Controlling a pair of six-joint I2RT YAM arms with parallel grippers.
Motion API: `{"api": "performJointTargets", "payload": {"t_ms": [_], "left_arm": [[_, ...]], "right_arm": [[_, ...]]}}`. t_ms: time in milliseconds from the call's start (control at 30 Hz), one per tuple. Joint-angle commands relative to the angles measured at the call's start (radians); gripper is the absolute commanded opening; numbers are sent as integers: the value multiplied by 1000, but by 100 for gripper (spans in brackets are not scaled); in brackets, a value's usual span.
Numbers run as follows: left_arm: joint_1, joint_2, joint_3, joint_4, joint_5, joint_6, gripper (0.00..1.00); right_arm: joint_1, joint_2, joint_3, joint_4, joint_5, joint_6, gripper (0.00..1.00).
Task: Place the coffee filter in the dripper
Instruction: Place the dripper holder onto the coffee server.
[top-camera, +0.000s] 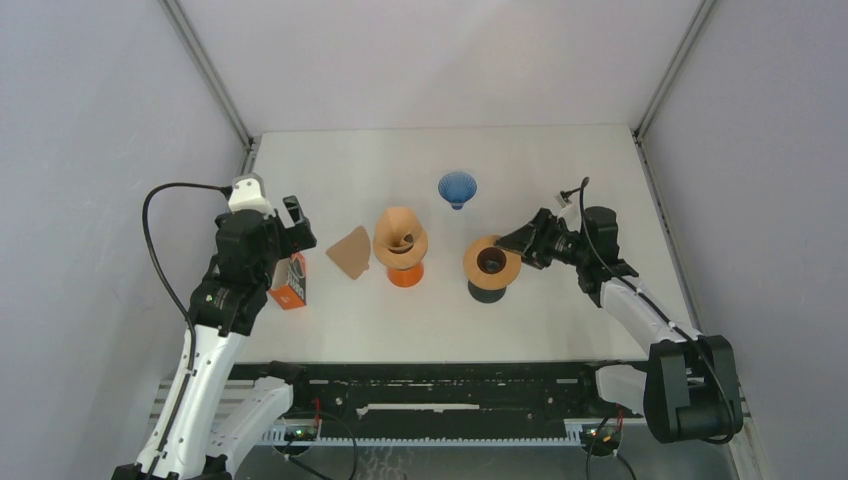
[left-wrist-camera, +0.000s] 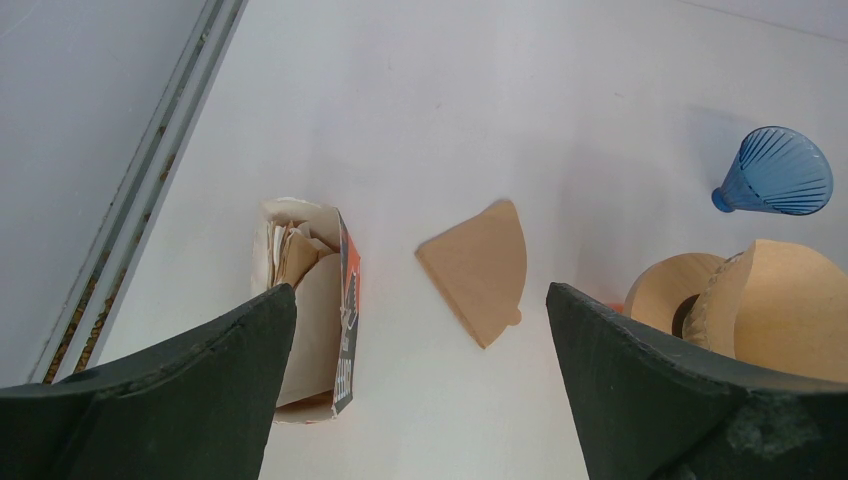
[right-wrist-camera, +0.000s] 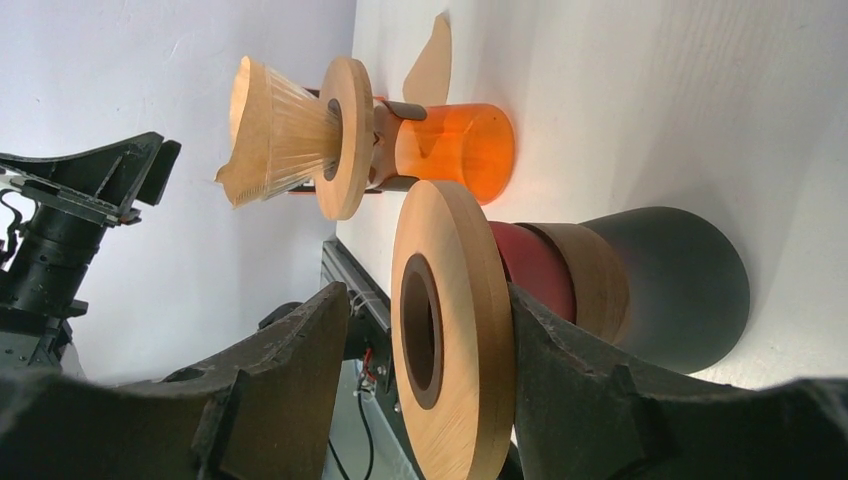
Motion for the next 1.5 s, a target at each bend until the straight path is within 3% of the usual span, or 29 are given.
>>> {"api": "performJointTargets", "payload": {"t_ms": [0,633,867,1033,1200,1467], "left_arm": [[7,-11,-18,33,10,9,100],[8,-20,-19,34,5,13,100],[8,-19,-20,34,2,12,100],[8,-13,-19,33,8,13,100],[7,-14,-19,34,9,12,100],[7,-9,-19,33,10,12,100]], "right_arm": [[8,-4,36,63,20,-28,65],[-24,-11,36,100,73,-32,66],[-77,-71,36,13,113,-81,70],[-75,-110,80,-176,139,-216,70],[-59,-126,91,-222,162,-264,70],[12,34,265,-303,236,-349,70]]}}
